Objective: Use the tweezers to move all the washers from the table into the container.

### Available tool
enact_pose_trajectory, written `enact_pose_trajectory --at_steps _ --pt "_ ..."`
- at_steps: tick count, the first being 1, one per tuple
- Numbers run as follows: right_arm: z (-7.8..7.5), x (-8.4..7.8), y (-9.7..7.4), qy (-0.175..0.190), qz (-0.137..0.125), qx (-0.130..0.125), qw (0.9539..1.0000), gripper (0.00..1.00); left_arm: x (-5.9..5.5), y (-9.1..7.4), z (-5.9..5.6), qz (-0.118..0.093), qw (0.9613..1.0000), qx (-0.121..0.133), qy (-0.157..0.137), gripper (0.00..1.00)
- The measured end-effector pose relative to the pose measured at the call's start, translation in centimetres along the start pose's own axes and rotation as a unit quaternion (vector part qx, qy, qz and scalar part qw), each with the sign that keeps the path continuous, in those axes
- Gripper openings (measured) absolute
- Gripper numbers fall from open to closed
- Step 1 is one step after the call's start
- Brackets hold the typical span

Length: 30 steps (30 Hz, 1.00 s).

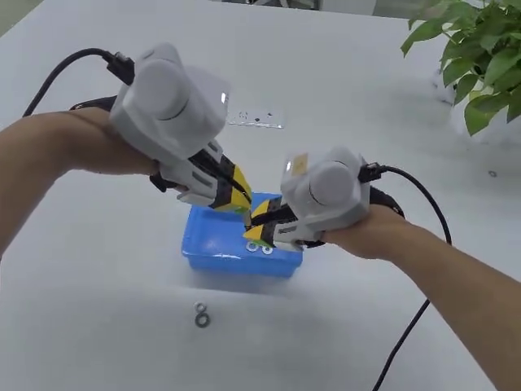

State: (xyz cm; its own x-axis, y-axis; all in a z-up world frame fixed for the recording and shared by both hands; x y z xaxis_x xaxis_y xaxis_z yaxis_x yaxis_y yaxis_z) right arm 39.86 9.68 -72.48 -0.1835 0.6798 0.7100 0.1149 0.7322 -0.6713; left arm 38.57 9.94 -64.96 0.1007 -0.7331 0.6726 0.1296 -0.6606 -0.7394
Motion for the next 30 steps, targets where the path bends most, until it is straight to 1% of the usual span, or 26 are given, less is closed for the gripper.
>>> enact_pose_trajectory --at_steps 7,12,17,22,30 --pt "1.2 1.1 -0.3 -0.006 -0.002 0.002 1.0000 0.12 0.1 -1.0 -1.5 0.001 1.0000 0.007 0.001 0.06" --pt "2.4 1.7 -0.3 -0.010 -0.005 0.005 0.9999 0.12 -0.2 -1.5 -2.7 0.003 1.0000 0.009 -0.002 0.06" --pt "3.4 2.2 -0.3 -0.012 -0.008 0.010 0.9998 0.12 -0.4 -2.0 -3.6 0.004 0.9999 0.012 -0.007 0.06" --pt "4.5 2.6 -0.1 -0.017 -0.010 0.015 0.9997 0.12 -0.7 -2.1 -4.6 0.005 0.9999 0.012 -0.012 0.06" --pt "6.2 2.7 0.5 -0.021 -0.012 0.025 0.9994 0.12 -1.5 -1.9 -6.0 0.008 0.9998 0.010 -0.017 0.06"
Point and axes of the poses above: the centre of the closed fingertips' face, and the gripper's own axes: y roughly forward along the fingers, z roughly to its left, x roughly out of its top, the point moved 2 cm from there along -y, roughly backward along the fingers, and after that the axes turned 7 degrees about -y, right-handed, at the moved point
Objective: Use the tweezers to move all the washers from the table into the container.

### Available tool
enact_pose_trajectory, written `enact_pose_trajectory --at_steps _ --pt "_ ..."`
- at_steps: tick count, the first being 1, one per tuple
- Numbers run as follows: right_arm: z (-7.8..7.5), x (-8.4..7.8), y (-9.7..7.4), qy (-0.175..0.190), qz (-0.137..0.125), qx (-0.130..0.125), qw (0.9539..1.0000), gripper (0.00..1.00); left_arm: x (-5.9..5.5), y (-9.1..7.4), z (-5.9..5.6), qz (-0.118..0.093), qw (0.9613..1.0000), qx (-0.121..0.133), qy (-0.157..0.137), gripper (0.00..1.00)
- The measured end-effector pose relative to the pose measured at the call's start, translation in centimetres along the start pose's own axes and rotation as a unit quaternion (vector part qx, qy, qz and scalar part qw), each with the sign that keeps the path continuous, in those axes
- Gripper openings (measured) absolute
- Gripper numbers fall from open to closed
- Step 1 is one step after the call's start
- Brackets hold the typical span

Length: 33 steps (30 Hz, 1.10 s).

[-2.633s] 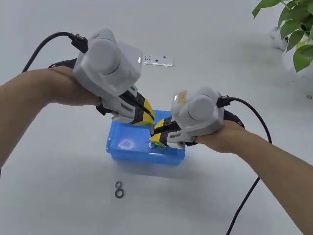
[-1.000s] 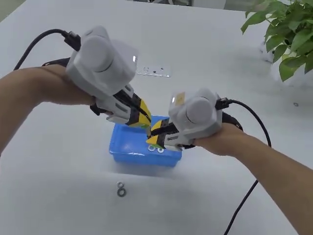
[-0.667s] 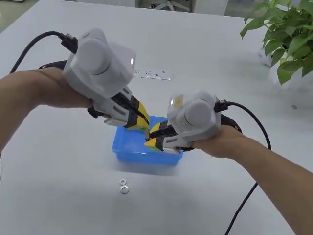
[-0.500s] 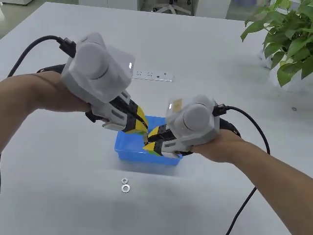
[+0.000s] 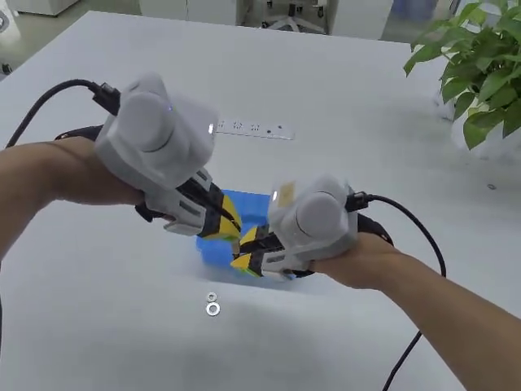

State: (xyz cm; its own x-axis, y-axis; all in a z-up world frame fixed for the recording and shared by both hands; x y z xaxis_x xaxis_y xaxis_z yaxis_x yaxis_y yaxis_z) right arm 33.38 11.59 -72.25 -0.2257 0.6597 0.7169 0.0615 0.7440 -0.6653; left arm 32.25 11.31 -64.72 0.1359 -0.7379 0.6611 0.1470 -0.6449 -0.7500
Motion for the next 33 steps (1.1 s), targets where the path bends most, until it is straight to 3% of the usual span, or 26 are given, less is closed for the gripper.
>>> enact_pose_trajectory --at_steps 18,33 --pt "3.2 -0.1 2.2 -0.004 -0.008 0.035 0.9993 0.13 -2.7 0.4 -2.6 -0.001 0.9996 -0.001 -0.027 0.06" --pt "4.5 -0.8 4.1 0.006 -0.012 0.055 0.9984 0.13 -4.8 1.3 -3.1 0.002 0.9987 -0.005 -0.050 0.06"
Point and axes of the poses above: the centre of the closed fingertips' face, and the gripper's own axes: y roughly forward along the fingers, z roughly to its left, x roughly out of its top, the point moved 2 cm from there along -y, roughly backward along the fingers, and after that the axes turned 7 degrees about -y, right-handed, at the moved point
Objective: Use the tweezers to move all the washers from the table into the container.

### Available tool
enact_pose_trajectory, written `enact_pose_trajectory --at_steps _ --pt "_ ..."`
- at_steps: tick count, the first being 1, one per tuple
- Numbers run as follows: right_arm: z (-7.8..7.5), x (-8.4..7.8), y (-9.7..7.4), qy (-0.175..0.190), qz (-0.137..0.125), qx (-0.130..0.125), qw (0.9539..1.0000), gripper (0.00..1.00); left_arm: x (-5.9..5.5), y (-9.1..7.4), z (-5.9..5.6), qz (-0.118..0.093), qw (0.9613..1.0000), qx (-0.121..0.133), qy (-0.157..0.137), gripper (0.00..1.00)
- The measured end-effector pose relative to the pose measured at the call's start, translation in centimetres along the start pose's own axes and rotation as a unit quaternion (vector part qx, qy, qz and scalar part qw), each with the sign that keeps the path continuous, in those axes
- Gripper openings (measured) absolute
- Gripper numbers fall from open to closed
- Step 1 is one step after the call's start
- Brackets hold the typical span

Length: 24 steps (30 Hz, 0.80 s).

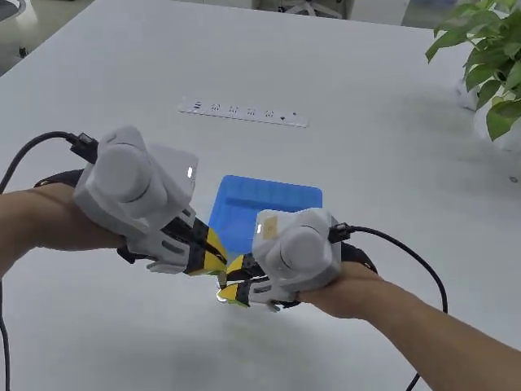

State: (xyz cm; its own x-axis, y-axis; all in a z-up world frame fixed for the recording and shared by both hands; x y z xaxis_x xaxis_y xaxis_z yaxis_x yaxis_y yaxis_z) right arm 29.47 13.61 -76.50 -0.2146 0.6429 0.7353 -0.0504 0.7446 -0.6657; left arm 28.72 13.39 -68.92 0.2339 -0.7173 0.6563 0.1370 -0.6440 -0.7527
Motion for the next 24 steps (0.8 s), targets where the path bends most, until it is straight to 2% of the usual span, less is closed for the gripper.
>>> enact_pose_trajectory --at_steps 14,24 --pt "0.4 -0.6 1.0 0.005 0.002 0.011 0.9999 0.13 -1.1 0.9 0.0 0.005 0.9999 -0.004 -0.010 0.06" --pt "0.5 -0.7 1.0 0.005 0.003 0.015 0.9999 0.12 -0.8 1.0 -0.1 -0.001 0.9999 -0.007 -0.013 0.06"
Point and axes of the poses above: the centre of the closed fingertips' face, and the gripper's own axes: y roughly forward along the fingers, z roughly to its left, x roughly out of its top, the point moved 2 cm from there along -y, roughly backward along the fingers, and after that the axes turned 7 degrees about -y, right-handed, at the moved point
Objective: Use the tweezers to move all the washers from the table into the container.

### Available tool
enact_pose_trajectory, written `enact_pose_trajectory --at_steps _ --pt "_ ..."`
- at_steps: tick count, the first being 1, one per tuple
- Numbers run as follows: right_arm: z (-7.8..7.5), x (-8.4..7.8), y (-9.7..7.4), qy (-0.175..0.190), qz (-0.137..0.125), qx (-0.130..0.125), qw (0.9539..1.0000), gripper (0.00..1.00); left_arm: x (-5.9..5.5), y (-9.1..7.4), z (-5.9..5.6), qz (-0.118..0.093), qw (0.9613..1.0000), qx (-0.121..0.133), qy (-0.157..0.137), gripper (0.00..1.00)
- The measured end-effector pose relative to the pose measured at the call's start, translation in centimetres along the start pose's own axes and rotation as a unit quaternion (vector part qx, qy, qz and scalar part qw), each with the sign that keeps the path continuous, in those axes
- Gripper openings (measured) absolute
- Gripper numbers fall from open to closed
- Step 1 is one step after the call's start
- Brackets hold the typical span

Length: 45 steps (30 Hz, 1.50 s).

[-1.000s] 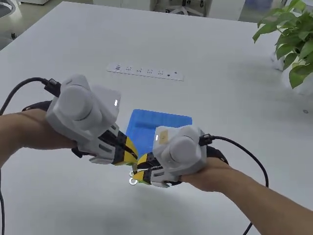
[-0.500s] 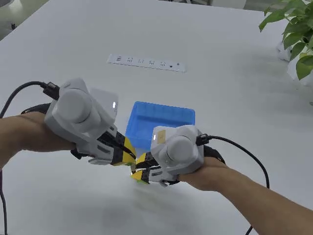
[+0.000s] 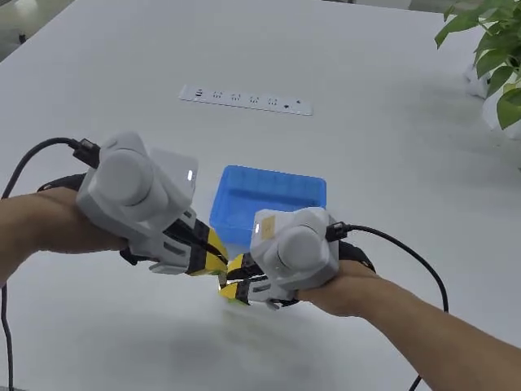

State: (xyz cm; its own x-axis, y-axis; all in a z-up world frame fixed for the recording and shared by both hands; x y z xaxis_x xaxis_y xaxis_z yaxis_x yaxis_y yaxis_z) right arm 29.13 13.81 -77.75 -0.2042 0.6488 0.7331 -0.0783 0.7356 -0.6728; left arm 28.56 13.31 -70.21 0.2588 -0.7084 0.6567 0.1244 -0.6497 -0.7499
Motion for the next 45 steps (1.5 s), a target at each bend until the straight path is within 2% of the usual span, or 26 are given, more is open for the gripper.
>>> enact_pose_trajectory --at_steps 19,26,37,45 --pt "0.1 0.0 0.1 -0.004 0.006 0.005 1.0000 0.09 -0.3 0.0 0.4 0.002 1.0000 -0.003 -0.005 0.06" --pt "0.0 0.3 -0.2 -0.010 0.007 0.003 0.9999 0.09 0.0 -0.3 0.5 0.002 1.0000 -0.003 -0.004 0.06" --pt "-0.3 1.1 -1.3 -0.015 0.007 0.000 0.9999 0.09 1.1 -1.2 0.4 0.006 0.9999 -0.004 0.007 0.06" --pt "-0.9 1.7 -2.8 -0.016 0.005 -0.010 0.9998 0.09 2.6 -1.9 0.6 0.005 0.9999 -0.008 0.013 0.06"
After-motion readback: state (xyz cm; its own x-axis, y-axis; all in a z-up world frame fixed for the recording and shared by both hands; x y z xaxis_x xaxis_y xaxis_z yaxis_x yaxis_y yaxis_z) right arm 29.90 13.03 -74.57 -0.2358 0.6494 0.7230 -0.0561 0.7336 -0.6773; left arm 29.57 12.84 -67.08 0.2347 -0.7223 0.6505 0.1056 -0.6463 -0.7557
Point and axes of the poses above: the centre of the closed fingertips' face, and the gripper's own axes: y roughly forward along the fingers, z roughly to its left, x roughly out of its top, the point moved 2 cm from there along -y, roughly backward along the fingers, and after that the axes turned 7 degrees about -y, right-handed, at the moved point
